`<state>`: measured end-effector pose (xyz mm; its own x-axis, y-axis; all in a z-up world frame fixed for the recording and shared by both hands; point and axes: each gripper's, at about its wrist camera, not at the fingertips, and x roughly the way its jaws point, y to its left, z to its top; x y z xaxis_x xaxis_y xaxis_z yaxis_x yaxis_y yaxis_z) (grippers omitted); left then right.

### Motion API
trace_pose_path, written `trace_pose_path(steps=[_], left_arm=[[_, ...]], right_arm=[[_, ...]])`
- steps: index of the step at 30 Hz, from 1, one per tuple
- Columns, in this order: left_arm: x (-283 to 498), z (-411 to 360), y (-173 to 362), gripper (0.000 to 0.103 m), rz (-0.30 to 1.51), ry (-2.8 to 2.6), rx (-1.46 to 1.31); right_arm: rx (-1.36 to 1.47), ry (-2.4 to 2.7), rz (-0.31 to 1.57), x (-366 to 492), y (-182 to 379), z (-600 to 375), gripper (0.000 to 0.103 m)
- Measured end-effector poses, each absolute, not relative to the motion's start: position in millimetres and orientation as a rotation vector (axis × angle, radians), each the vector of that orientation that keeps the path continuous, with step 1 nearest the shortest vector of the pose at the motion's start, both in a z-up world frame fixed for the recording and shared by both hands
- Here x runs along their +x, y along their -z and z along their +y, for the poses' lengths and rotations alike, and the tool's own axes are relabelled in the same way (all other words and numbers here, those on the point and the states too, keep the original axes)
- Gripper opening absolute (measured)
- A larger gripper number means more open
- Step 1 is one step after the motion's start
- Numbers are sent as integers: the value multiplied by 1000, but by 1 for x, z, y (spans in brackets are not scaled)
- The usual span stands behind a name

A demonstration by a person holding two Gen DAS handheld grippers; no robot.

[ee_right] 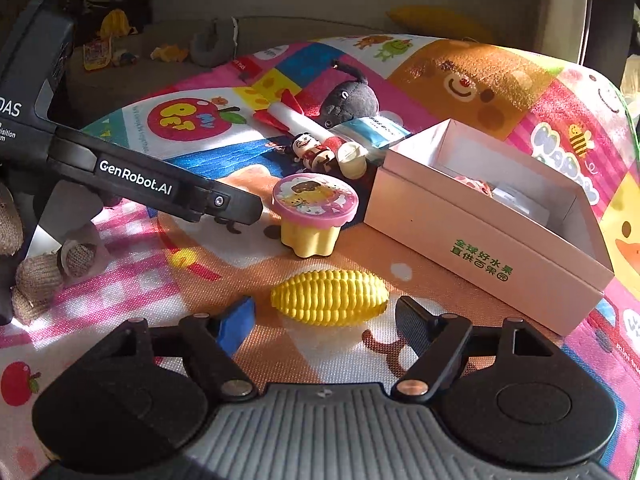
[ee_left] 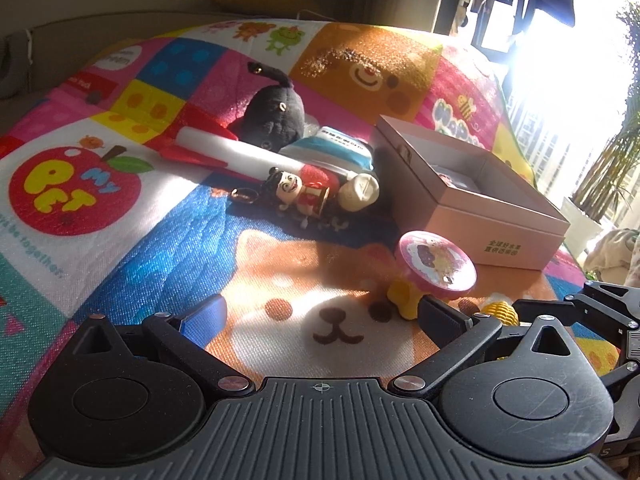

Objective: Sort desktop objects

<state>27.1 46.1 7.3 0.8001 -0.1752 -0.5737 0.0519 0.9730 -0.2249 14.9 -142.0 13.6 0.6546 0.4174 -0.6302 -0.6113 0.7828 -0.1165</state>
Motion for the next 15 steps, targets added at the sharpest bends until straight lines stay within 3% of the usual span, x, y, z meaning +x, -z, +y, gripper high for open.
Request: trace_pose_path(steps=[3, 6, 15], left_arm=[[25, 45, -8, 103, 619, 134, -198], [22, 42, -10, 103, 593, 150, -182], [33, -31, -25, 103, 534, 285, 109]], right_arm=[[-282, -593, 645, 25, -13, -145, 78], [-233, -599, 684, 32, -12, -151, 66], [-191, -423, 662, -1, -16, -204, 66]])
